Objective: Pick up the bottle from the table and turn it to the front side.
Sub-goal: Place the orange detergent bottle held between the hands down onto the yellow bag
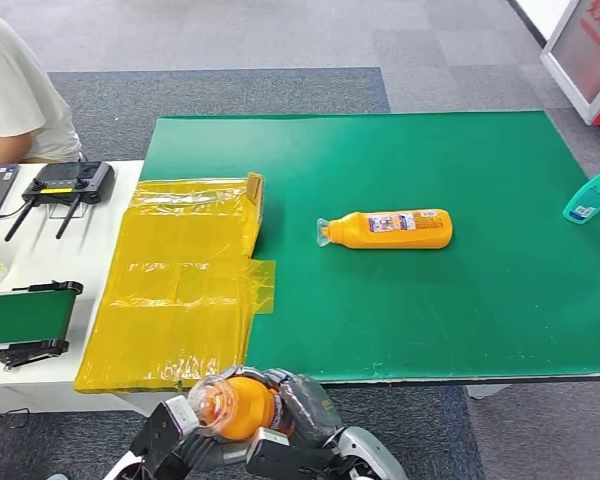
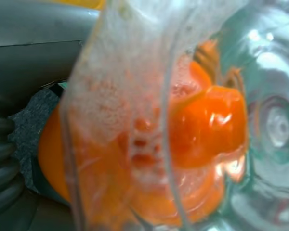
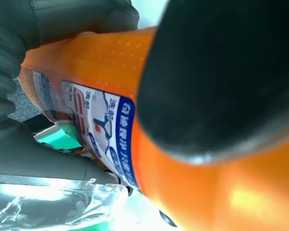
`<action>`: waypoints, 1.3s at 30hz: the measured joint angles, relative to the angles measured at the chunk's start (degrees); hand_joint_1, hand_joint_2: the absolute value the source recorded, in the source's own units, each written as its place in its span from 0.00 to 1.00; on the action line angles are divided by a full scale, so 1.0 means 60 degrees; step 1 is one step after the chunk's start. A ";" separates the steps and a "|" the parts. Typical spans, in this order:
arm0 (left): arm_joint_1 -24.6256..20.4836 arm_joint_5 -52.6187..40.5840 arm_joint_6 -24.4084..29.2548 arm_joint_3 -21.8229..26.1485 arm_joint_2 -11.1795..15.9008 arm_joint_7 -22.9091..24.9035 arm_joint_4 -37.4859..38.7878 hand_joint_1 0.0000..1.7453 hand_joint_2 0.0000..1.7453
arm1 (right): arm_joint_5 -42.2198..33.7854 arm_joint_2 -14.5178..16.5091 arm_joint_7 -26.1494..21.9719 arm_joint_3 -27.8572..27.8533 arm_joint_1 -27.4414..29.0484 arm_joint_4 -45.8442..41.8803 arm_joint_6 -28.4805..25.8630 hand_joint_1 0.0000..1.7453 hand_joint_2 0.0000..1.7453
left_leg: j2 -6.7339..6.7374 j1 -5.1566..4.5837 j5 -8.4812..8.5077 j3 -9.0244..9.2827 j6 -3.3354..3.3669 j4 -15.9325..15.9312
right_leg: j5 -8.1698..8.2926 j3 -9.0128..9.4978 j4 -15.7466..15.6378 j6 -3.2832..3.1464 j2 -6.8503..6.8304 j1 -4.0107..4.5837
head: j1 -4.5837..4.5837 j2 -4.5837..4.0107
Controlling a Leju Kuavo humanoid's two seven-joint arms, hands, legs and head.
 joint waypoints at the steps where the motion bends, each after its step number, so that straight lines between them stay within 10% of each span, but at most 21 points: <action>1: 0.0041 -0.0030 0.0034 0.0015 -0.0009 -0.0012 -0.0043 1.00 1.00 | -0.0225 0.0004 0.0061 -0.0008 -0.0001 0.0003 0.0102 0.00 1.00 | 0.0000 0.0000 0.0000 0.0001 0.0000 0.0000 | 0.0000 0.0000 0.0000 0.0000 0.0000 0.0000 | 0.0000 0.0000; 8: 0.0626 -0.0681 0.0275 0.0466 -0.0145 -0.0101 -0.0873 1.00 1.00 | -0.3170 0.0235 0.0882 -0.0937 0.0298 -0.0050 0.0946 0.00 1.00 | 0.0001 0.0000 -0.0001 -0.0001 0.0000 0.0000 | -0.0002 -0.0003 0.0000 0.0000 0.0000 0.0000 | -0.0002 0.0000; 24: 0.1479 -0.2523 0.0460 0.1802 -0.0935 0.0243 -0.2339 1.00 1.00 | -0.3215 0.0953 0.1119 -0.3745 0.0889 -0.1225 0.1115 0.00 1.00 | 0.0001 0.0000 -0.0001 0.0001 0.0000 0.0000 | -0.0002 -0.0004 0.0000 0.0000 0.0000 0.0000 | -0.0002 0.0000; 32: 0.0310 -1.0303 0.1519 0.3128 -0.2280 0.2269 -0.2275 1.00 1.00 | -0.2771 0.1416 0.1220 -0.4835 0.1061 -0.2071 0.1558 0.00 1.00 | -0.0001 -0.0004 0.0010 -0.0001 0.0002 0.0001 | 0.0019 -0.0003 -0.0001 0.0002 -0.0001 -0.0004 | -0.0001 0.0000; 39: -0.0565 -1.1790 0.1669 0.3818 -0.2904 0.2697 -0.2033 1.00 1.00 | -0.2529 0.1556 0.1195 -0.5207 0.1059 -0.2424 0.1758 0.00 1.00 | 0.0001 -0.0003 0.0016 -0.0001 -0.0004 0.0001 | 0.0027 -0.0011 -0.0001 -0.0007 0.0001 -0.0002 | -0.0001 0.0000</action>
